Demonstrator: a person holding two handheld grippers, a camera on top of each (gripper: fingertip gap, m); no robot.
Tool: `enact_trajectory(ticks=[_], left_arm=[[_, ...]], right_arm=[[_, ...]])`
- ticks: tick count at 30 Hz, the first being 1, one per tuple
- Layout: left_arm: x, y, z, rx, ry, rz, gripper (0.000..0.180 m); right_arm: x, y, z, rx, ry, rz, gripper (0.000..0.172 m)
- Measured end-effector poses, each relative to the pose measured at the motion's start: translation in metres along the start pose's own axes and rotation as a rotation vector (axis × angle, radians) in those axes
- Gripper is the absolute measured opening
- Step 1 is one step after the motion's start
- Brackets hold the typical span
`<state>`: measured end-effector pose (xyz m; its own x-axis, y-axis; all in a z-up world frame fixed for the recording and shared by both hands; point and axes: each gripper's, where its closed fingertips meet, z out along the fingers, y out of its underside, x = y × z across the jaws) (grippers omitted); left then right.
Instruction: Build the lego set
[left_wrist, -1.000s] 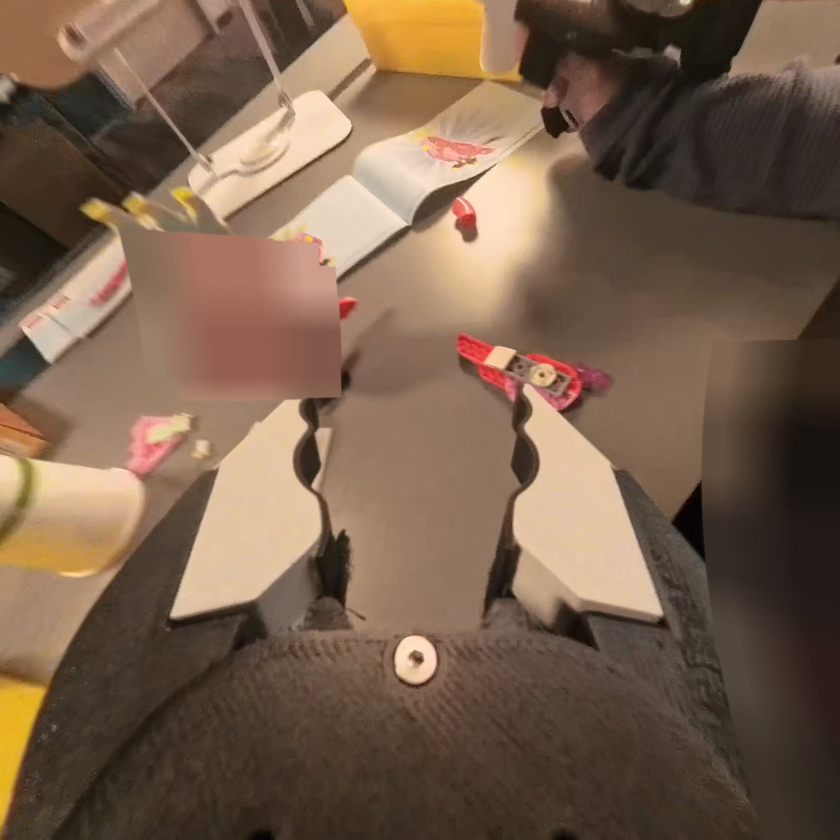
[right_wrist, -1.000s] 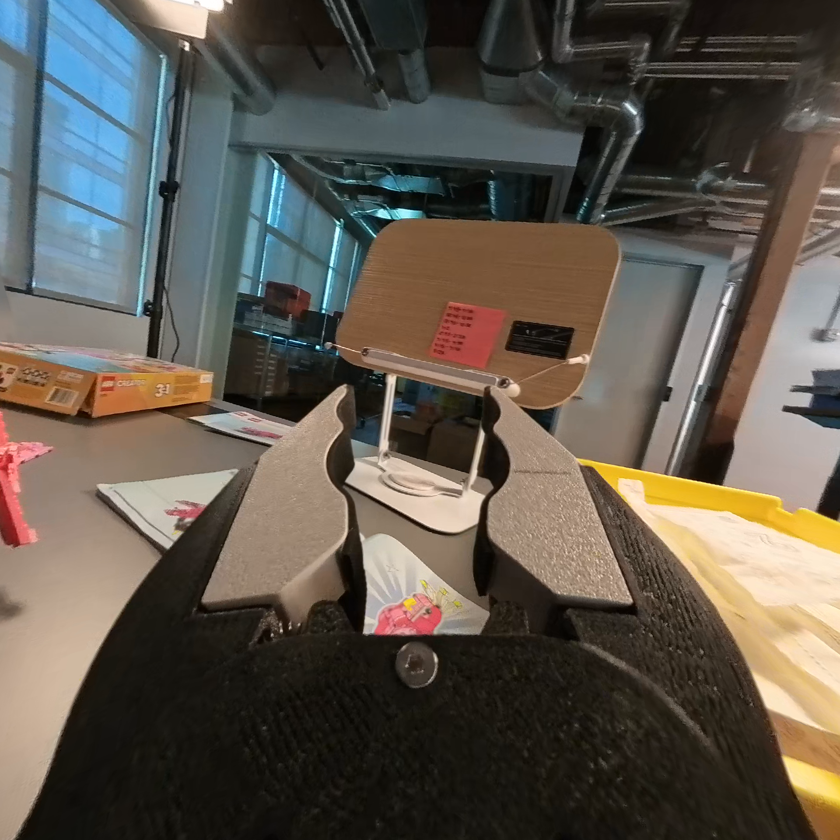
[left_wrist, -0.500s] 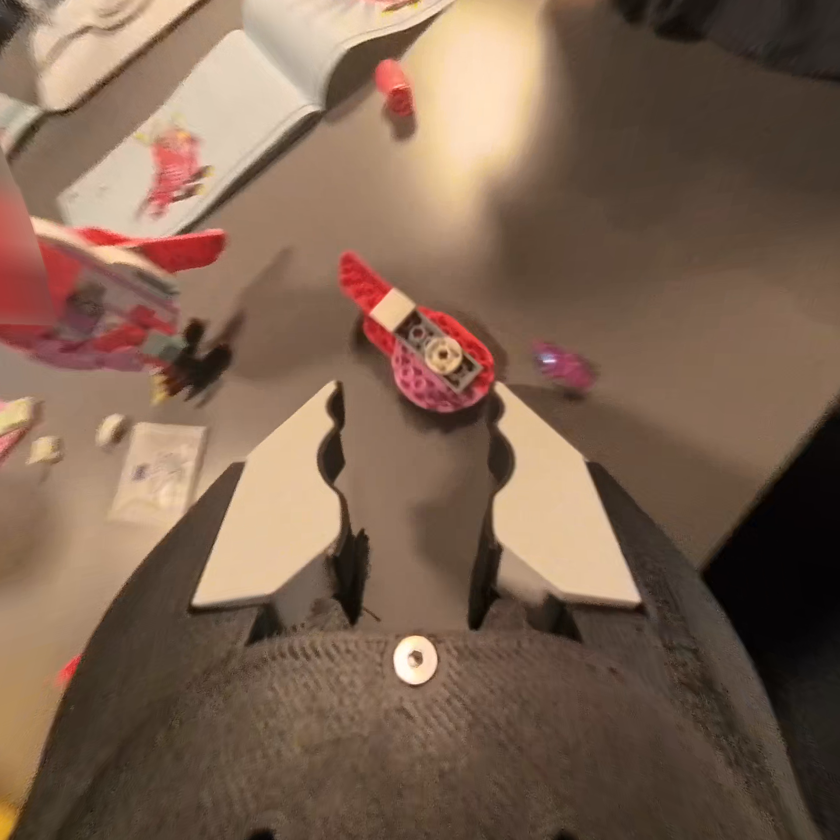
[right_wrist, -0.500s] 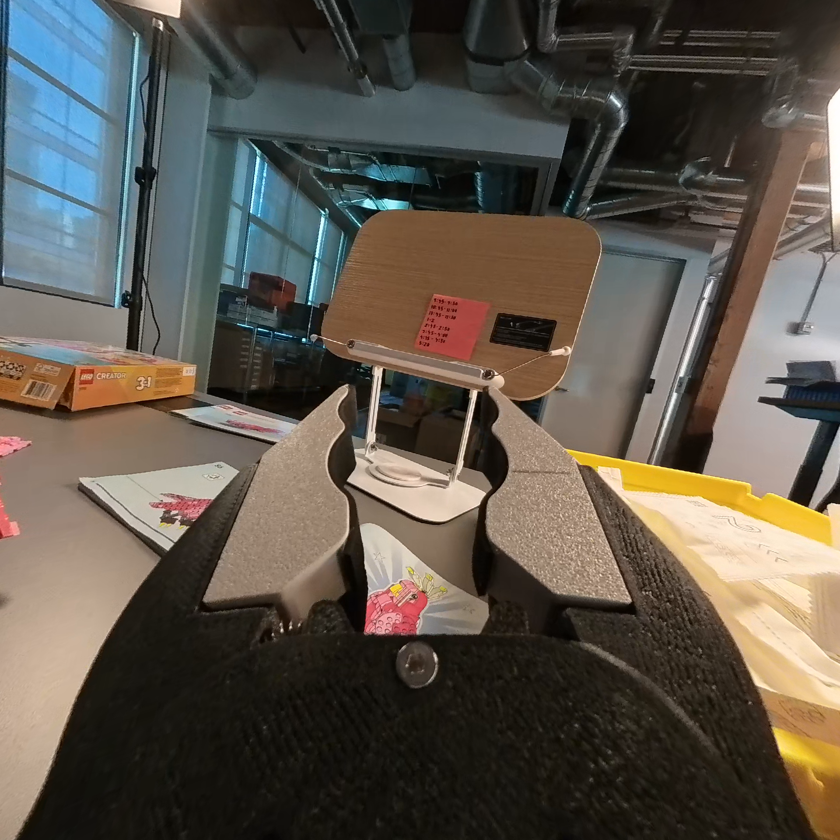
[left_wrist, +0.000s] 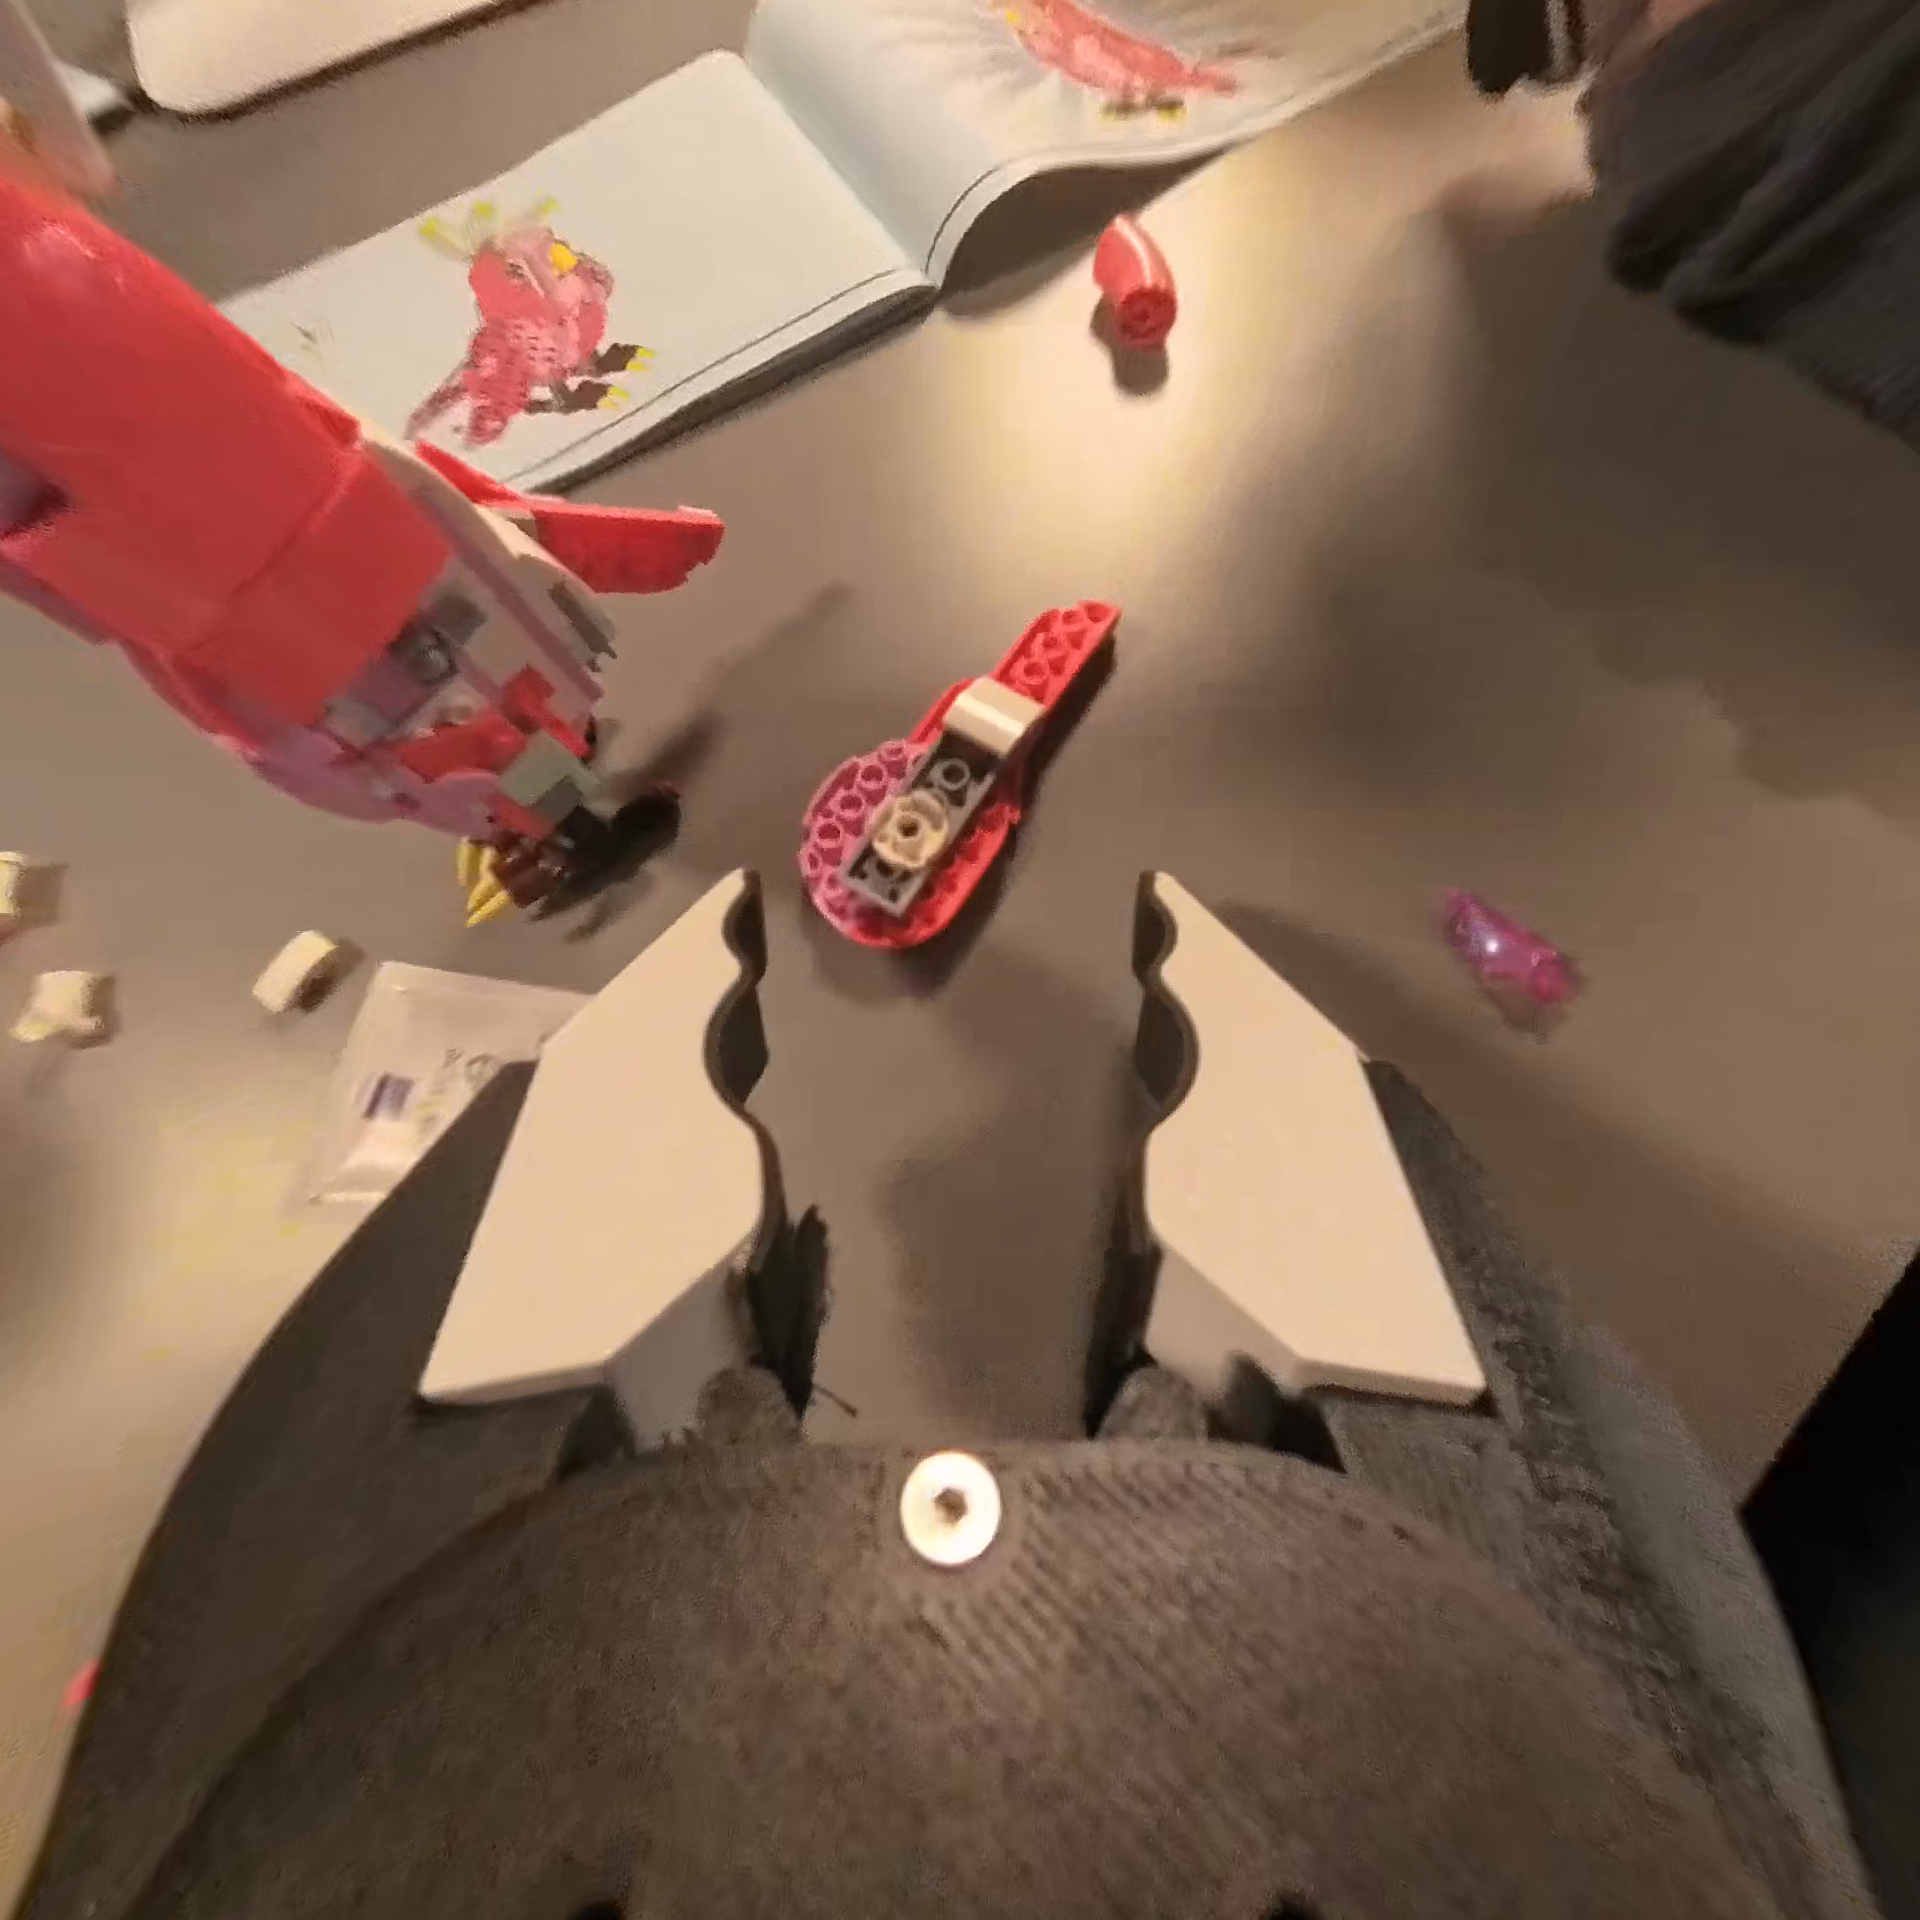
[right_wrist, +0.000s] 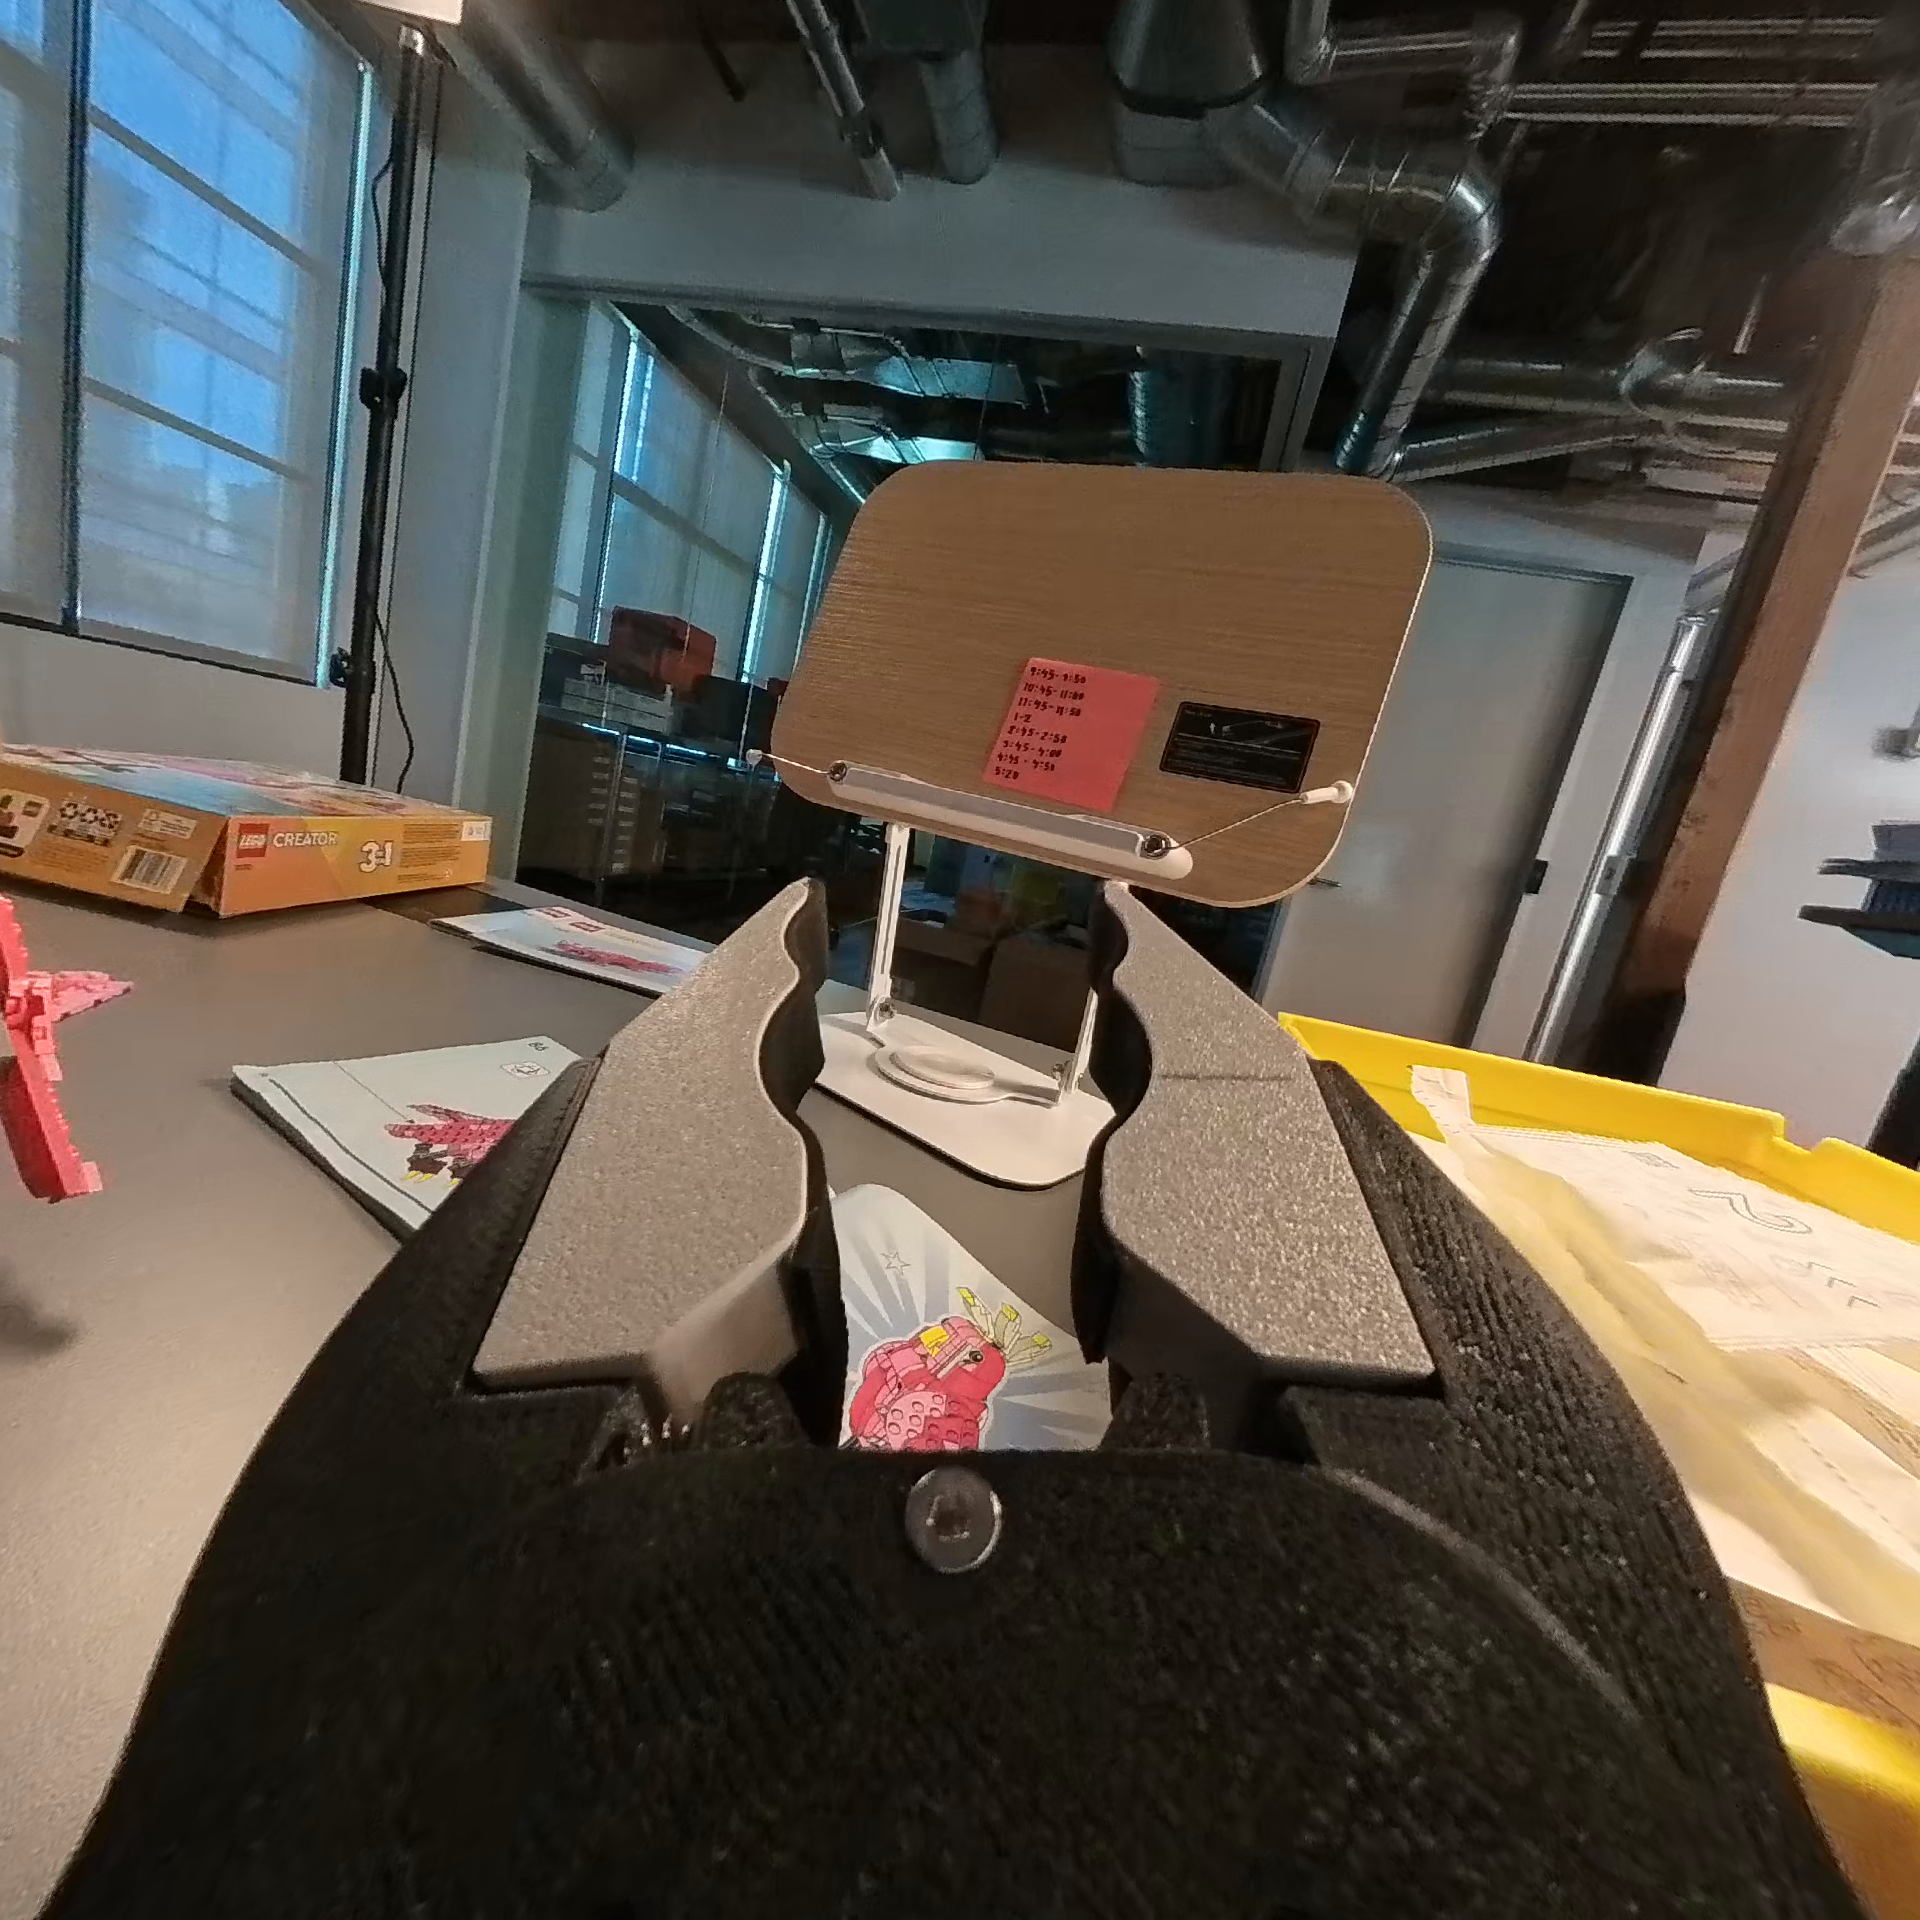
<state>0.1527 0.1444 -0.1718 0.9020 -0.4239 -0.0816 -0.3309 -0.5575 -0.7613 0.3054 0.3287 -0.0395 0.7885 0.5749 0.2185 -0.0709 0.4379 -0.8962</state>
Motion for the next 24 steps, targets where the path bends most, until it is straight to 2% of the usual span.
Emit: enact_trajectory(ticks=[3, 8, 12, 16, 18, 20, 21, 24], left_arm=[[-0.004, -0.003, 0.008, 0.005, 0.071, -0.017, 0.071], [-0.019, 0.006, 0.021, -0.068, 0.034, 0.06, 0.064], [-0.008, 0.004, 0.024, -0.062, 0.109, 0.065, 0.043], [-0.001, 0.006, 0.016, -0.034, 0.08, 0.147, 0.043], [0.016, 0.001, 0.005, 0.048, 0.092, 0.144, 0.042], [0.051, -0.008, -0.008, 0.136, 0.23, 0.009, 0.042], [0.062, -0.007, -0.011, 0.144, 0.247, -0.008, 0.042], [0.062, 0.008, -0.005, 0.063, 0.107, 0.133, 0.042]], right_arm=[[0.0, 0.0, 0.0, -0.002, -0.002, 0.004, 0.047], [-0.001, 0.001, 0.001, -0.004, -0.01, 0.006, 0.047], [-0.001, 0.002, 0.002, -0.008, -0.012, 0.005, 0.047], [0.0, 0.003, 0.002, -0.008, -0.007, 0.014, 0.047], [-0.002, 0.003, 0.002, -0.007, -0.021, 0.02, 0.047], [-0.006, 0.002, 0.002, 0.003, -0.054, 0.041, 0.042], [-0.007, 0.001, 0.002, 0.005, -0.062, 0.047, 0.041], [-0.009, 0.003, 0.003, 0.001, -0.074, 0.055, 0.04]])
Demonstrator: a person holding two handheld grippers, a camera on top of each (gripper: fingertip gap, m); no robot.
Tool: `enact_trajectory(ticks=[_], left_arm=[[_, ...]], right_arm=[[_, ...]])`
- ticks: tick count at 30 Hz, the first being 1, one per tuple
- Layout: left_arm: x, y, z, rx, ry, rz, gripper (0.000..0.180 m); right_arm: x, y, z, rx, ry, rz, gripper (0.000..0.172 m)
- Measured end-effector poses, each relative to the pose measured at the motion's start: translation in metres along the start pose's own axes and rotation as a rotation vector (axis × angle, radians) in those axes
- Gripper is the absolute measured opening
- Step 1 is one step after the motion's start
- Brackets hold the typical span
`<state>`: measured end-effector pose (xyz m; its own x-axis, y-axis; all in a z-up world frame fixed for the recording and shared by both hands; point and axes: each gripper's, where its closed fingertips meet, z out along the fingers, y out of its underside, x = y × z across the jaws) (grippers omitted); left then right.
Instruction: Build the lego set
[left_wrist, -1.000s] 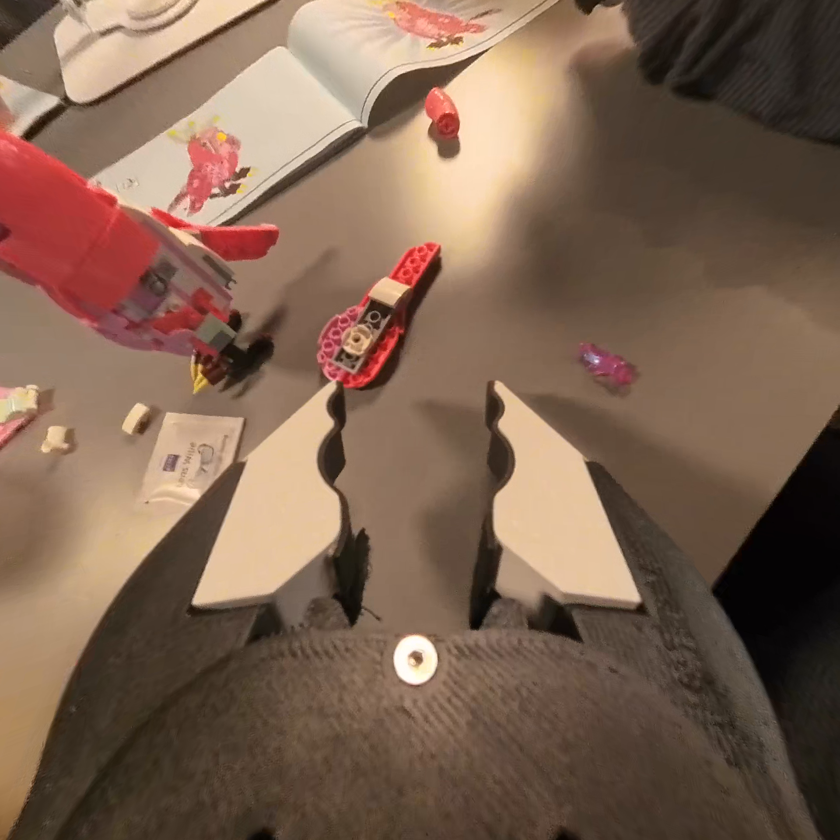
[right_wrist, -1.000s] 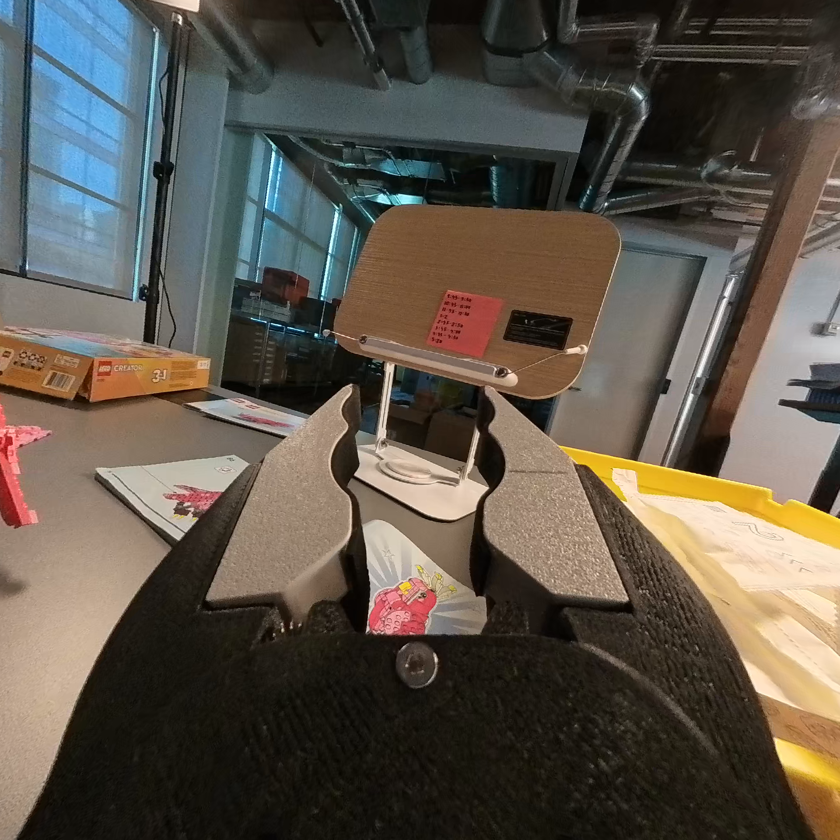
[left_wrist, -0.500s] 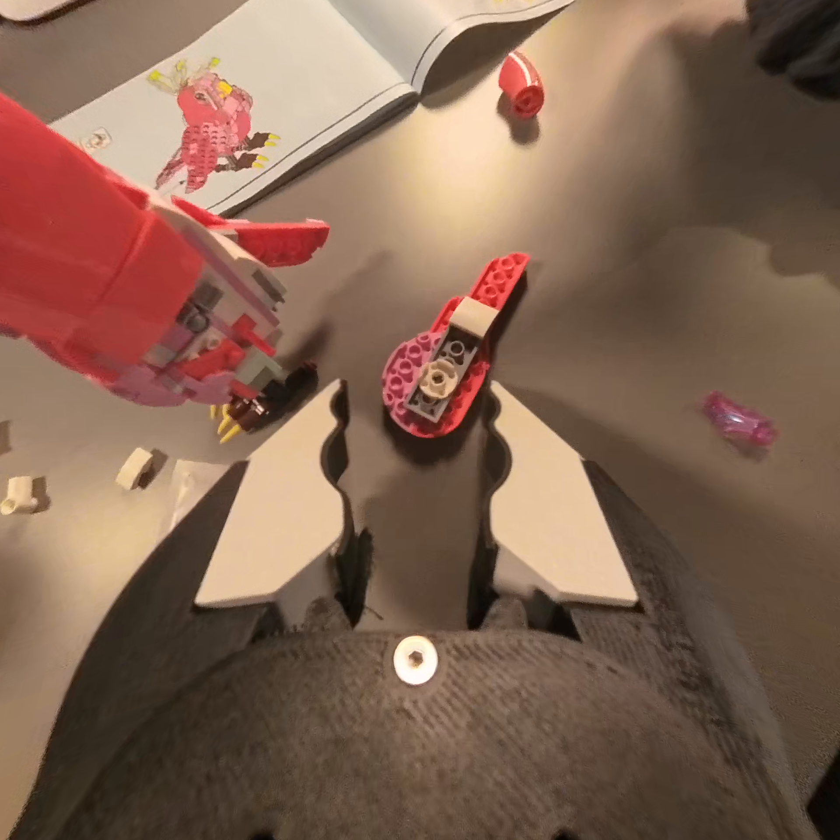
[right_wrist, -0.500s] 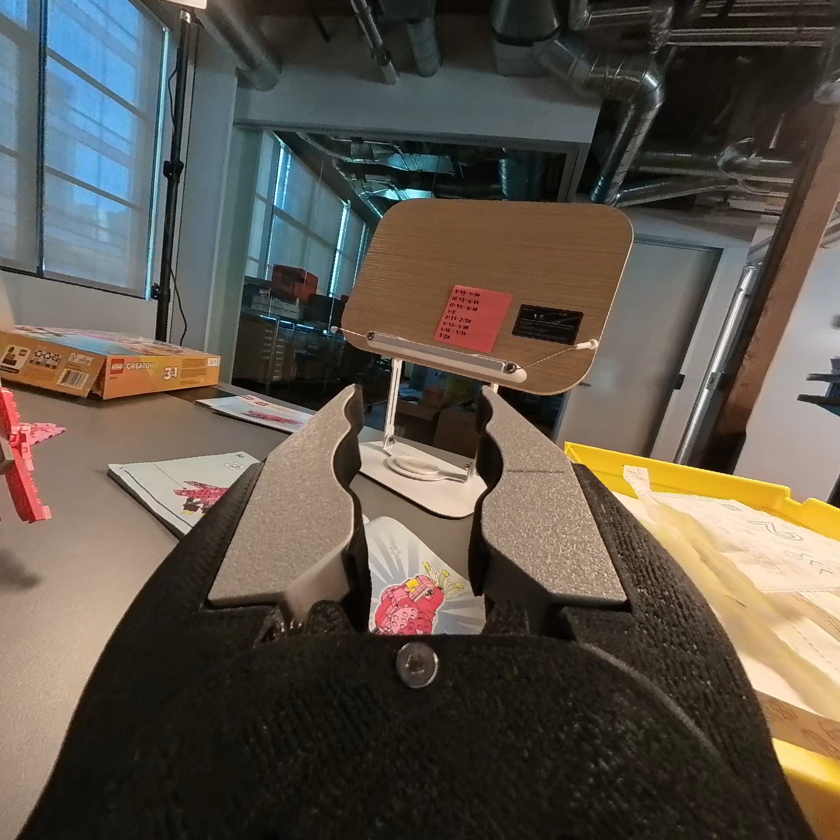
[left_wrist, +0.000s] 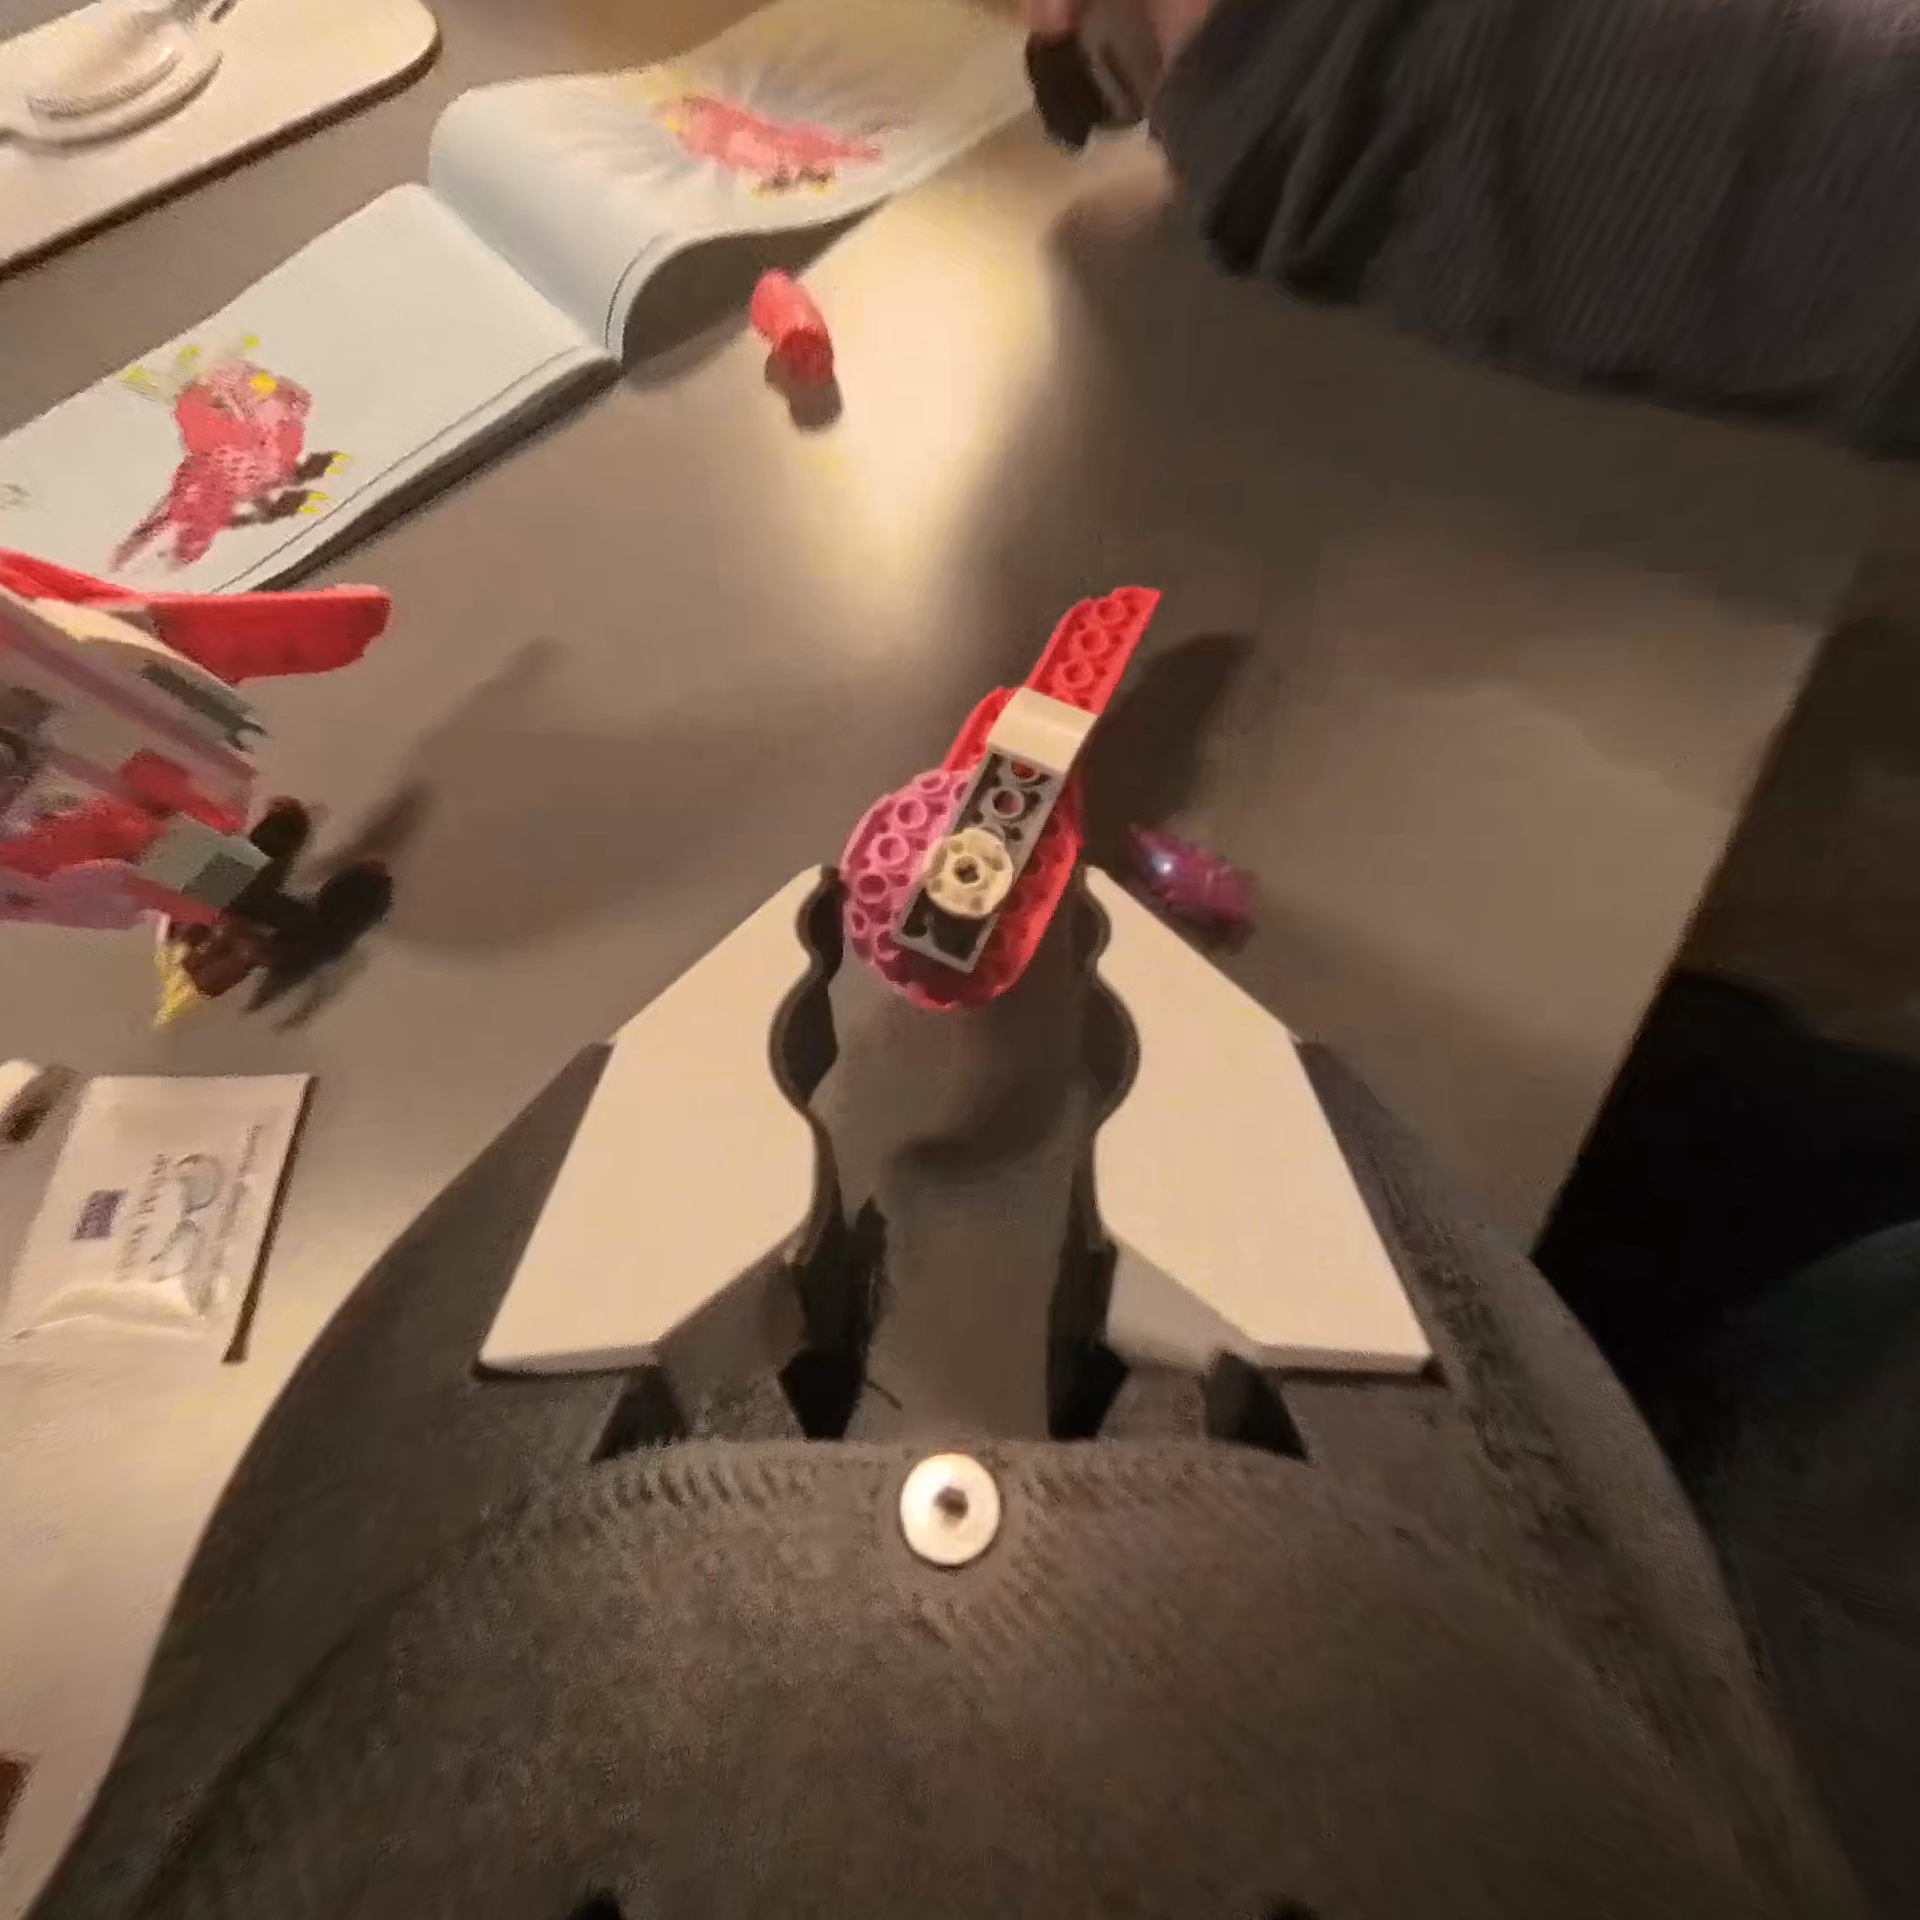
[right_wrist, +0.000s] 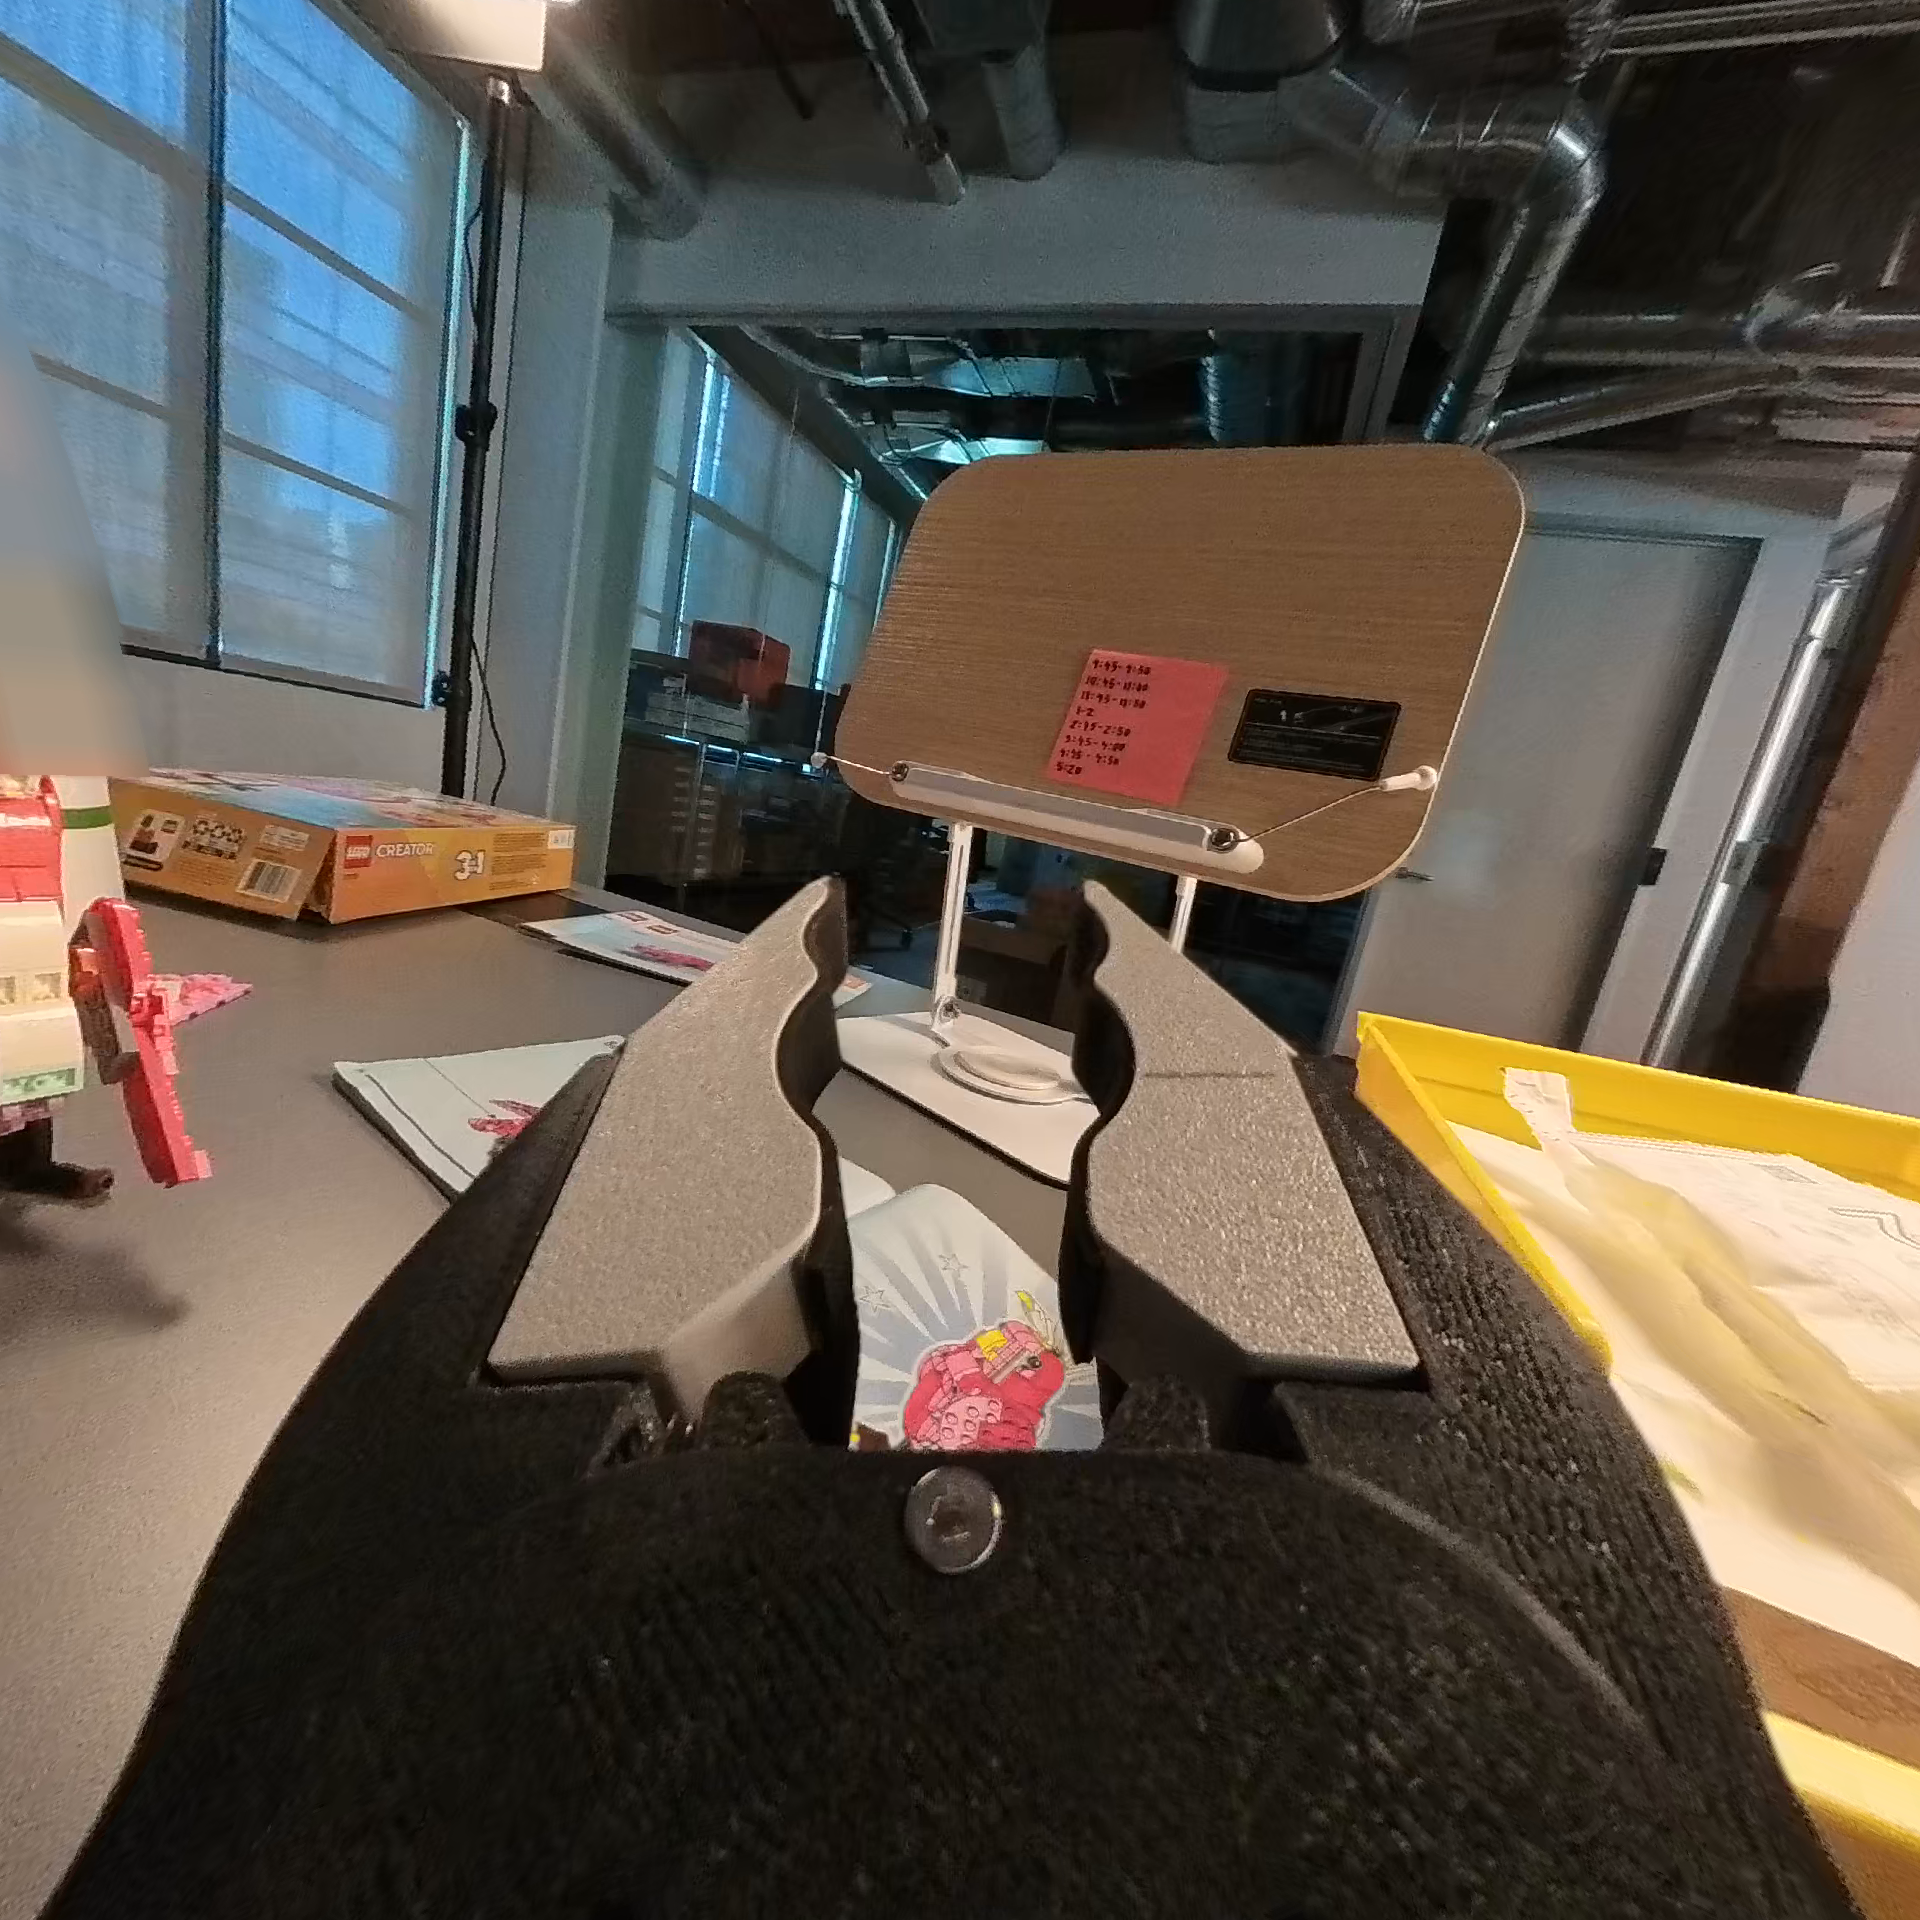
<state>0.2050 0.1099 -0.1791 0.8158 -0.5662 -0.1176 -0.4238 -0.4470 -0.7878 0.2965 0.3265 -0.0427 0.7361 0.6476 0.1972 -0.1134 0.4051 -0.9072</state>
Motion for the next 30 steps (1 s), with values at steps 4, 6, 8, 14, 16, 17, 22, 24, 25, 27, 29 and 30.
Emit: enact_trajectory(ticks=[4, 6, 8, 14, 16, 17, 22, 24, 25, 27, 29, 30], left_arm=[[-0.009, 0.007, 0.007, -0.047, -0.075, -0.013, 0.043], [-0.013, 0.005, 0.006, -0.032, -0.071, -0.056, 0.047], [-0.013, 0.005, 0.0, -0.029, -0.049, -0.079, 0.066], [-0.031, 0.008, -0.039, 0.061, -0.173, 0.01, 0.077], [-0.042, 0.002, -0.064, 0.178, -0.219, -0.028, 0.074], [-0.051, 0.0, -0.08, 0.233, -0.257, -0.051, 0.073], [-0.099, 0.025, -0.206, 0.466, -0.627, -0.2, 0.065], [-0.124, 0.054, -0.271, 0.461, -0.898, -0.154, 0.061], [-0.139, 0.074, -0.304, 0.4, -1.054, -0.134, 0.059], [-0.167, 0.117, -0.354, 0.251, -1.234, -0.167, 0.055], [-0.189, 0.158, -0.37, 0.165, -1.191, -0.343, 0.061], [-0.198, 0.172, -0.374, 0.162, -1.155, -0.424, 0.06]], right_arm=[[-0.004, 0.002, 0.001, -0.008, -0.015, -0.02, 0.04], [-0.006, 0.002, 0.001, -0.012, -0.018, -0.036, 0.04], [-0.006, 0.003, 0.001, -0.016, -0.018, -0.047, 0.04], [0.002, 0.007, 0.001, -0.03, 0.021, -0.055, 0.04], [0.007, 0.008, 0.001, -0.042, 0.051, -0.071, 0.04], [0.009, 0.009, 0.0, -0.049, 0.069, -0.086, 0.04], [0.029, 0.0, -0.02, -0.067, 0.233, -0.218, 0.037], [0.032, -0.005, -0.032, -0.079, 0.27, -0.232, 0.036], [0.033, -0.006, -0.038, -0.09, 0.284, -0.242, 0.036], [0.035, -0.005, -0.044, -0.12, 0.313, -0.266, 0.036], [0.038, -0.002, -0.046, -0.153, 0.348, -0.292, 0.035], [0.041, 0.0, -0.046, -0.172, 0.37, -0.309, 0.035]])
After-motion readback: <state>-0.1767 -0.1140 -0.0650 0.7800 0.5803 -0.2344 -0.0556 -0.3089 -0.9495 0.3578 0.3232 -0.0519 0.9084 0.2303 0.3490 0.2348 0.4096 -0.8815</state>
